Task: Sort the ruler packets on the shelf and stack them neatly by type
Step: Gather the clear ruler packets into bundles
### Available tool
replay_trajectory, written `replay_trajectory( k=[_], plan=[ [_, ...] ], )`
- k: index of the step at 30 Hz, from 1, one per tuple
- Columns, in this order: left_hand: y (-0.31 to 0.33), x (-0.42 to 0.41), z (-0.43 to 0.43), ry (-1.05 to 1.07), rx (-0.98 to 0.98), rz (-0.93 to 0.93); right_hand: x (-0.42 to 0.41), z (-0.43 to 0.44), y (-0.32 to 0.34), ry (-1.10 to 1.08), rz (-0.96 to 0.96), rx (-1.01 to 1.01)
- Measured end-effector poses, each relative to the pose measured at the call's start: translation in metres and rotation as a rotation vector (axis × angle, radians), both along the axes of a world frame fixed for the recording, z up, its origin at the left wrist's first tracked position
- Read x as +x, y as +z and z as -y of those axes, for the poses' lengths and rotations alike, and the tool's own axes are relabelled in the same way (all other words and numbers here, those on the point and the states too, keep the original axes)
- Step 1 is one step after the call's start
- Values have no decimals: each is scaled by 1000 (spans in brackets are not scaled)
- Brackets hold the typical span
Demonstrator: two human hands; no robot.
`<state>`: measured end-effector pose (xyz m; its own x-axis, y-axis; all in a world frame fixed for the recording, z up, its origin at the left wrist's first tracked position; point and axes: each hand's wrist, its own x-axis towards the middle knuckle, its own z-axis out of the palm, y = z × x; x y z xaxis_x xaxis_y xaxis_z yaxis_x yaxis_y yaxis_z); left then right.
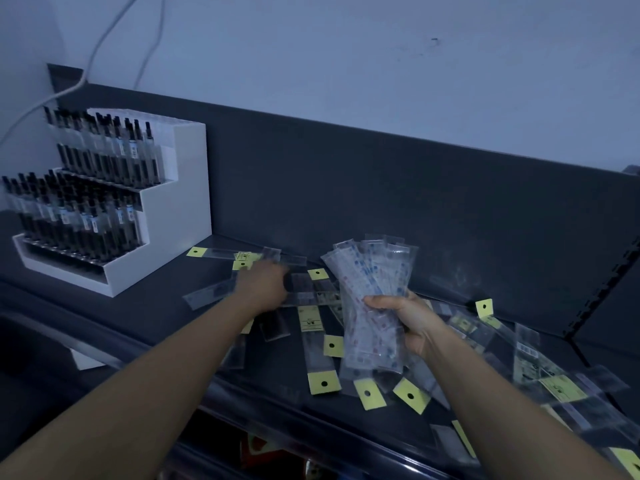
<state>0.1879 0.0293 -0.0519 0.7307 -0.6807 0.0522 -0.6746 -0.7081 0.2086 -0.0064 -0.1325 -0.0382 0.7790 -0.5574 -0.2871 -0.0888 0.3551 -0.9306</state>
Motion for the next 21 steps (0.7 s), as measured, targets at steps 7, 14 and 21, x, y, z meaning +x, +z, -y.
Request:
replay_trajectory(
  k=[7, 14, 21],
  plan=[
    [-1, 24, -24, 329, 17, -112, 14, -3, -3, 54, -25, -18],
    [14, 13, -22, 280, -319, -405, 22, 1, -2, 80, -28, -2],
    [29, -2, -11, 148, -640, -787, 29, 3, -4, 66, -36, 20]
  ],
)
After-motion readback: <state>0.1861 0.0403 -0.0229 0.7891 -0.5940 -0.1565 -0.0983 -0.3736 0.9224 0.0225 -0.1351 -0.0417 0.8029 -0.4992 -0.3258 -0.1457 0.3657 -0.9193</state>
